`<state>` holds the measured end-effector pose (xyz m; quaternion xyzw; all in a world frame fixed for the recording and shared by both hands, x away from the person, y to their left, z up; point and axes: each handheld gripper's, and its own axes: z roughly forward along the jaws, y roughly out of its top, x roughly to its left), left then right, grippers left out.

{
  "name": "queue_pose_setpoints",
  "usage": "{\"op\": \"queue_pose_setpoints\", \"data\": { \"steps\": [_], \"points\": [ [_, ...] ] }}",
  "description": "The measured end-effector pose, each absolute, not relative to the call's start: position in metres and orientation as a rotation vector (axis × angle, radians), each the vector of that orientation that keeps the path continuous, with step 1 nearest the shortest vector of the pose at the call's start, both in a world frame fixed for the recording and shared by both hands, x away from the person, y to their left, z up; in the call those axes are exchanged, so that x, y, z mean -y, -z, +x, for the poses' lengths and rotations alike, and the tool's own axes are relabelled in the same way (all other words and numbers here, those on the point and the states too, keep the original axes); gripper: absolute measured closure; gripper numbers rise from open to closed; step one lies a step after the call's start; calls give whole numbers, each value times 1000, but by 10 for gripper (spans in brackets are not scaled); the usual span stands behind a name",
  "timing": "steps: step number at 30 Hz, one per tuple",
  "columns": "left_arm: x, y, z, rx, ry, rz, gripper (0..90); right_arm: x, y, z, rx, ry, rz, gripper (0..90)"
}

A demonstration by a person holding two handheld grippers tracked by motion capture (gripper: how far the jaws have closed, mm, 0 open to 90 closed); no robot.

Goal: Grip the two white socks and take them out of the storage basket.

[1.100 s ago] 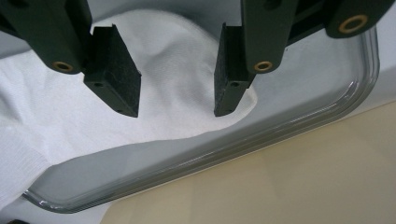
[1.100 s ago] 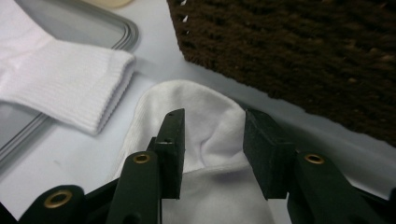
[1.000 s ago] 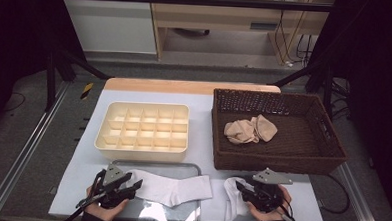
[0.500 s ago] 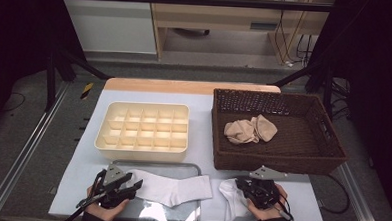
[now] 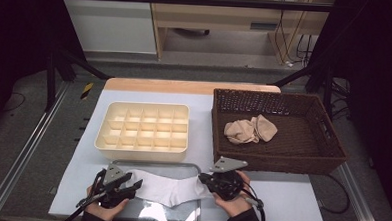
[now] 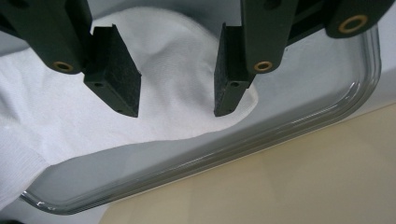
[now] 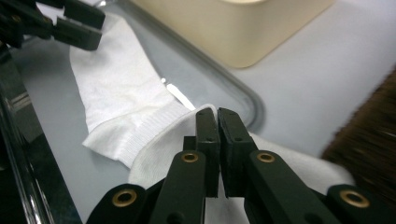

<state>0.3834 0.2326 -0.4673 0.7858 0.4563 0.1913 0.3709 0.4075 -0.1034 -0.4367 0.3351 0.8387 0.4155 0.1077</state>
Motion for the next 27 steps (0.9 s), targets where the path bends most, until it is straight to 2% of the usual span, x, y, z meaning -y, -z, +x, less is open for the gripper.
{"op": "queue_pose_setpoints", "data": {
  "steps": [3, 8, 15, 21, 27],
  "points": [
    [-233, 467, 383, -1170, -490, 2015, 506, 88, 446, 410, -2513, -1155, 1012, 855],
    [-233, 468, 384, -1171, -488, 2020, 506, 89, 448, 408, -2506, -1184, 1025, 757],
    [-233, 467, 383, -1172, -489, 2022, 521, 124, 434, 397, -2382, -1278, 1071, 729],
    [-240, 460, 381, -1177, -508, 1991, 562, 167, 445, 388, -2274, -1207, 1194, 683],
    [-252, 455, 380, -1208, -538, 1973, 576, 185, 453, 382, -2252, -1235, 1281, 655]
  ]
}}
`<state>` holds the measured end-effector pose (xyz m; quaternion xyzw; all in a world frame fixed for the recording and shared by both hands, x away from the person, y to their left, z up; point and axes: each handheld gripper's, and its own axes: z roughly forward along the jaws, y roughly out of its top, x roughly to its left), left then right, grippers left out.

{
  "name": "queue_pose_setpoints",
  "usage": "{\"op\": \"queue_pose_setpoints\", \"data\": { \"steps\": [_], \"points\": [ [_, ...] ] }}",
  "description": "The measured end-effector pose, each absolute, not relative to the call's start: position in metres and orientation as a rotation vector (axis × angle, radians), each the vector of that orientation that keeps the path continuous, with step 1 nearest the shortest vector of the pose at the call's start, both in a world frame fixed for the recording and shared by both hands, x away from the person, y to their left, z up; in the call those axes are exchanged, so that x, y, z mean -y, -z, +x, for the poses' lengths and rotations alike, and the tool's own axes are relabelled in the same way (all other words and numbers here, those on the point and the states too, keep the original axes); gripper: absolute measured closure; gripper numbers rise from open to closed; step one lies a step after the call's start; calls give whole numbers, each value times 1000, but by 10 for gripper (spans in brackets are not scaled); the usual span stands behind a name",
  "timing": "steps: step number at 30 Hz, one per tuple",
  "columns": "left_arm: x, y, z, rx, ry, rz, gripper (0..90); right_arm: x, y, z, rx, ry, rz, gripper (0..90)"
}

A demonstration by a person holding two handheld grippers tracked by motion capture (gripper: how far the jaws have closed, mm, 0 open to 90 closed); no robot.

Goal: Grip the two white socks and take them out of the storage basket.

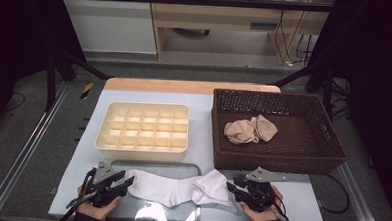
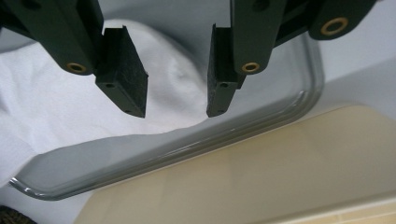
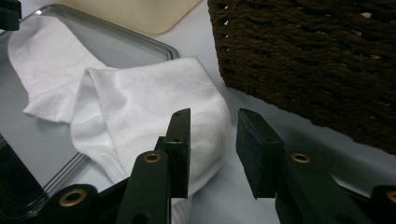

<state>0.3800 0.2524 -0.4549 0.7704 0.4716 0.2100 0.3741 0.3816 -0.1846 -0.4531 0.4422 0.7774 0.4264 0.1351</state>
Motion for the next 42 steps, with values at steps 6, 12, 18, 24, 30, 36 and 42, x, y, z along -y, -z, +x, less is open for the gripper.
{"op": "queue_pose_setpoints", "data": {
  "steps": [6, 12, 18, 24, 30, 36, 42],
  "points": [
    [-259, 455, 380, -1219, -568, 1982, 576, 174, 462, 385, -2294, -1220, 1277, 668],
    [-260, 459, 382, -1229, -548, 1988, 581, 171, 471, 392, -2356, -1211, 1281, 822],
    [-259, 461, 383, -1231, -540, 1993, 584, 173, 461, 390, -2334, -1240, 1269, 865],
    [-259, 462, 384, -1230, -538, 1992, 584, 171, 446, 391, -2303, -1296, 1229, 866],
    [-260, 462, 385, -1234, -538, 1987, 584, 143, 422, 401, -2327, -1353, 1113, 865],
    [-261, 462, 384, -1231, -536, 1984, 584, 90, 414, 415, -2431, -1287, 1009, 862],
    [-262, 460, 385, -1231, -542, 1974, 583, 64, 425, 435, -2455, -1256, 1061, 846]
  ]
}}
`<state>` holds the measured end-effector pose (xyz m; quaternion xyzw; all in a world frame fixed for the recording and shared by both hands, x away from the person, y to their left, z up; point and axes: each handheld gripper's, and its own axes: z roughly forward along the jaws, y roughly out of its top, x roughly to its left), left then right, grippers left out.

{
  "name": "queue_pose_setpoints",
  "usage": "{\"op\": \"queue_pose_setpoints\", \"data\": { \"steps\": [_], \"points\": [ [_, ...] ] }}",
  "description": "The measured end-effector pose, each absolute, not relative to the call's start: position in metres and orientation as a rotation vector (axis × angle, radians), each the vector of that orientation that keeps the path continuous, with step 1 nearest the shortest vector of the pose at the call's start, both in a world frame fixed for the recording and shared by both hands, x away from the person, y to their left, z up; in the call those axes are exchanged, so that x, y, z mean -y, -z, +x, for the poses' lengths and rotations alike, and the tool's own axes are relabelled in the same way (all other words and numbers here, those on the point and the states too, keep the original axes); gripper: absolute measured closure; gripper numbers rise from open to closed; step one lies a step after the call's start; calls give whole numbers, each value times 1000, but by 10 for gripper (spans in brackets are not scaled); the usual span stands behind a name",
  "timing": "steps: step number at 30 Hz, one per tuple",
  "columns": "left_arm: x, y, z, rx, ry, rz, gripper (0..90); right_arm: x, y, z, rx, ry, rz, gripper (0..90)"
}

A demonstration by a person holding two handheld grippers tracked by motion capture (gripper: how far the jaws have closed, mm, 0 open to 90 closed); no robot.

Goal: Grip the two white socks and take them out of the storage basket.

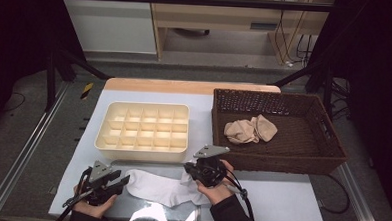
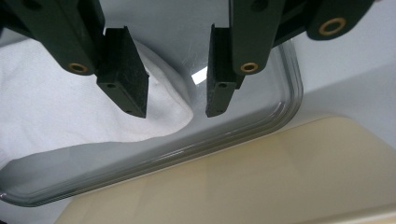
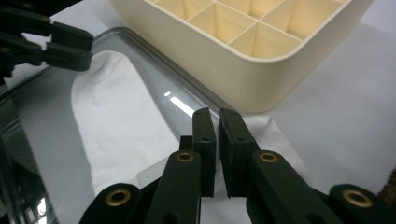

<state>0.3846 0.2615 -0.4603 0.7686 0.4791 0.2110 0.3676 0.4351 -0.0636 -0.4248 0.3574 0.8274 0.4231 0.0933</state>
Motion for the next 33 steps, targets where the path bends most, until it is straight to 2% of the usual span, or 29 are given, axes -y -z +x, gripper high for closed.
{"op": "queue_pose_setpoints", "data": {
  "steps": [6, 10, 16, 24, 33],
  "points": [
    [-264, 456, 385, -1224, -526, 1941, 583, 64, 427, 434, -2425, -1306, 1054, 693],
    [-263, 449, 385, -1201, -535, 1923, 583, 80, 414, 422, -2368, -1350, 1013, 644],
    [-256, 428, 382, -1133, -543, 1901, 583, 120, 406, 409, -2288, -1336, 1048, 659],
    [-226, 402, 380, -1028, -544, 1924, 576, 159, 432, 400, -2263, -1236, 1160, 667],
    [-181, 409, 396, -1013, -481, 1962, 565, 176, 452, 391, -2297, -1204, 1257, 671]
  ]
}}
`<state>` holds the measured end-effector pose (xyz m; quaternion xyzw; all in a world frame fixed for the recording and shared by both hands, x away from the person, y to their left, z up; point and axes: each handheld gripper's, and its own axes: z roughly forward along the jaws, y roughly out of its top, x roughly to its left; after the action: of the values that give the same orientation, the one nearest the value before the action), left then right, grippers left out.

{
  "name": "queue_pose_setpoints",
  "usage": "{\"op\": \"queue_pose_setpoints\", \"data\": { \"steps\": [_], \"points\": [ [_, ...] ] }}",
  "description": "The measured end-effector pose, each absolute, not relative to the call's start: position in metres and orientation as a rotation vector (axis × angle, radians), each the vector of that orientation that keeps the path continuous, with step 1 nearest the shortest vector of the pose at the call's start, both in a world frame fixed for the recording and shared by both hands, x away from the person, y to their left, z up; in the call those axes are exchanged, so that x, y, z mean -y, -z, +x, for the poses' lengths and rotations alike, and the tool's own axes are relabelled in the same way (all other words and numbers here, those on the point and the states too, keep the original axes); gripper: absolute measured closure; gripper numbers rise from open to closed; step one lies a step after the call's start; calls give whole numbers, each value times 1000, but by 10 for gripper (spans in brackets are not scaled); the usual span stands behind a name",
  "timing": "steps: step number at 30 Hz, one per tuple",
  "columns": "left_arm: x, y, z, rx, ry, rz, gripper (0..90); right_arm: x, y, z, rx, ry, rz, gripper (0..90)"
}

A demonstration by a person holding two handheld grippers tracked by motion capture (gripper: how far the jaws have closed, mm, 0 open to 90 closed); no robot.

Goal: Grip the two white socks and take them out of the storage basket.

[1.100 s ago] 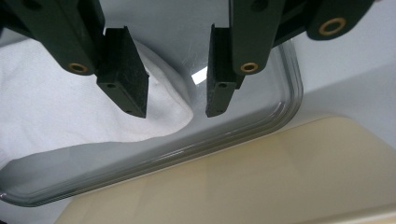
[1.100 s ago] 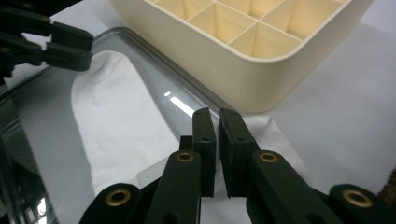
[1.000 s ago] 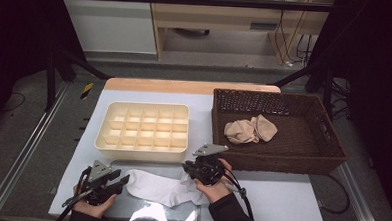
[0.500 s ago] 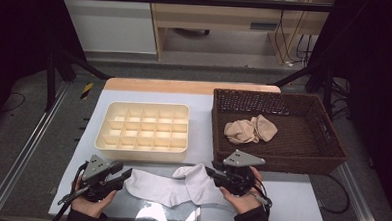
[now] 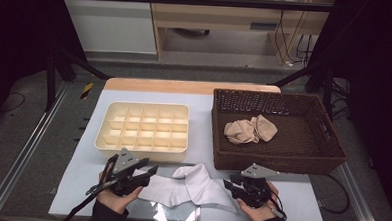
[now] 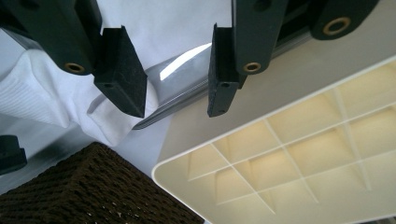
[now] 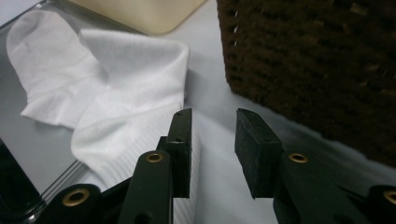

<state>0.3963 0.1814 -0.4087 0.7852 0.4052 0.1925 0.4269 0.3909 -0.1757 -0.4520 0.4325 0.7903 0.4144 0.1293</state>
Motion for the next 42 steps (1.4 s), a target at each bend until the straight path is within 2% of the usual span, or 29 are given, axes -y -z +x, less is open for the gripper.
{"op": "queue_pose_setpoints", "data": {
  "steps": [10, 17, 22, 27, 35, 42],
  "points": [
    [-153, 448, 425, -1063, -381, 1996, 562, 170, 469, 386, -2379, -1154, 1275, 681],
    [-145, 460, 426, -1028, -363, 2022, 549, 164, 475, 387, -2411, -1133, 1281, 708],
    [-138, 471, 425, -1007, -347, 2067, 573, 159, 476, 385, -2428, -1119, 1274, 750],
    [-135, 475, 423, -1000, -343, 2091, 648, 159, 475, 385, -2431, -1115, 1245, 829],
    [-132, 478, 420, -967, -325, 2106, 841, 161, 465, 387, -2398, -1136, 1245, 851],
    [-134, 477, 422, -972, -293, 2101, 876, 171, 450, 391, -2296, -1135, 1234, 850]
  ]
}}
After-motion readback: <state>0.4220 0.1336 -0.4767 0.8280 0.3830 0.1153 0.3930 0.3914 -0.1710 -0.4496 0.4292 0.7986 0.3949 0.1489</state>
